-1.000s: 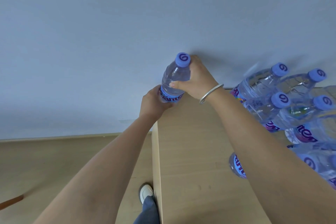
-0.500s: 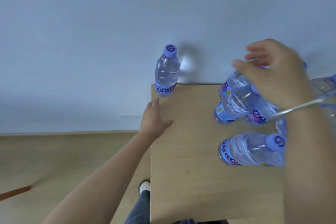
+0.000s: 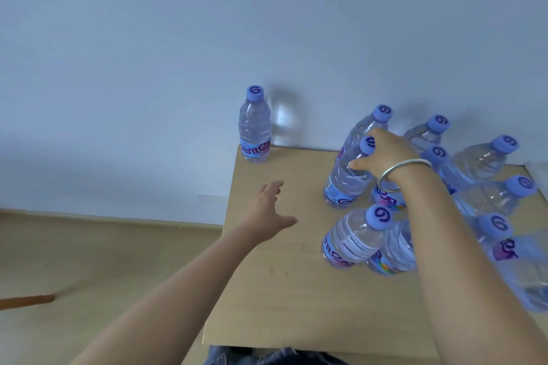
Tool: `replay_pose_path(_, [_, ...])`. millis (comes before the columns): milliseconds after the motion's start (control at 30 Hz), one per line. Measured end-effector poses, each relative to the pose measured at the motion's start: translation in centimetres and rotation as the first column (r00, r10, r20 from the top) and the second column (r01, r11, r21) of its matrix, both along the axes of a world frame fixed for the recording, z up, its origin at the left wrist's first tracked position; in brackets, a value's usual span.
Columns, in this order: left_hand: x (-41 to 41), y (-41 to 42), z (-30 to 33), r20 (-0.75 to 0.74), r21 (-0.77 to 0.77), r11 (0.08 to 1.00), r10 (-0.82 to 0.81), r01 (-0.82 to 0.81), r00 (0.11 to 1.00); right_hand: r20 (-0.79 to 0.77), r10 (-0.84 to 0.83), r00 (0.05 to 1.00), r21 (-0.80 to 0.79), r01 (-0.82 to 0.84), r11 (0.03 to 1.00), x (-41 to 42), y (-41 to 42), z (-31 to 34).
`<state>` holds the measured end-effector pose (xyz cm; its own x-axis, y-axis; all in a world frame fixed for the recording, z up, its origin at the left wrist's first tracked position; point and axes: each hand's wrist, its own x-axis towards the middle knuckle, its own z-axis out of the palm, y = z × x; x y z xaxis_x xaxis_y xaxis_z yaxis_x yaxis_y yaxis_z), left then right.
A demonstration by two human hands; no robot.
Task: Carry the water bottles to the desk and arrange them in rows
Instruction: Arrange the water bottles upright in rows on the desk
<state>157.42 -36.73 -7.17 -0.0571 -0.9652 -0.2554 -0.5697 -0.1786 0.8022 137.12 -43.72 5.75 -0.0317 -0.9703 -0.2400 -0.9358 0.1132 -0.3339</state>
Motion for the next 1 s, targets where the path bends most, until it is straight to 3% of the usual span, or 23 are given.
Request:
replay_pose_path(200, [-0.6, 1.1, 1.3, -0.030, -0.061, 0.997, 0.035, -0.037, 0.999, 0.093, -0.041, 0.995, -0.132, 0.053, 0.990, 0.0, 0.1, -1.0])
replay_pose_path(333, [-0.8, 1.3, 2.0, -0.037, -0.085, 0.995, 0.046, -0.049, 0.998, 0.068, -0.011, 0.998, -0.211, 0.025, 0.977, 0.6, 1.3, -0.2])
replay_pose_path(500, [-1.1, 1.7, 3.3, -0.079, -0.160, 0.978, 0.119, -0.131, 0.990, 0.125, 0.050, 0.991, -0.438, 0.010, 0.899, 1.5, 3.4, 4.7])
replay_pose_path(600, [-1.6, 2.2, 4.9, -0.103, -0.258, 0.961, 0.078, -0.102, 0.992, 0.151, 0.102, 0.983, -0.544, -0.004, 0.839, 2.5, 4.5, 8.1])
replay_pose_path(733, [-2.4, 3.2, 6.6, -0.160, -0.377, 0.910, 0.117, -0.170, 0.980, 0.187, 0.144, 0.972, -0.576, -0.010, 0.817, 4.3, 5.6, 10.5])
replay_pose_path(867, [-2.1, 3.6, 7.3, -0.401, -0.335, 0.864, 0.230, -0.375, 0.887, 0.289, 0.157, 0.944, -0.541, 0.026, 0.841, 5.8, 6.1, 10.8])
replay_pose_path(1000, [-0.1, 4.2, 7.5, -0.428, -0.316, 0.870, 0.226, -0.379, 0.875, 0.396, 0.161, 0.904, -0.501, 0.065, 0.863, 7.1, 6.7, 10.7])
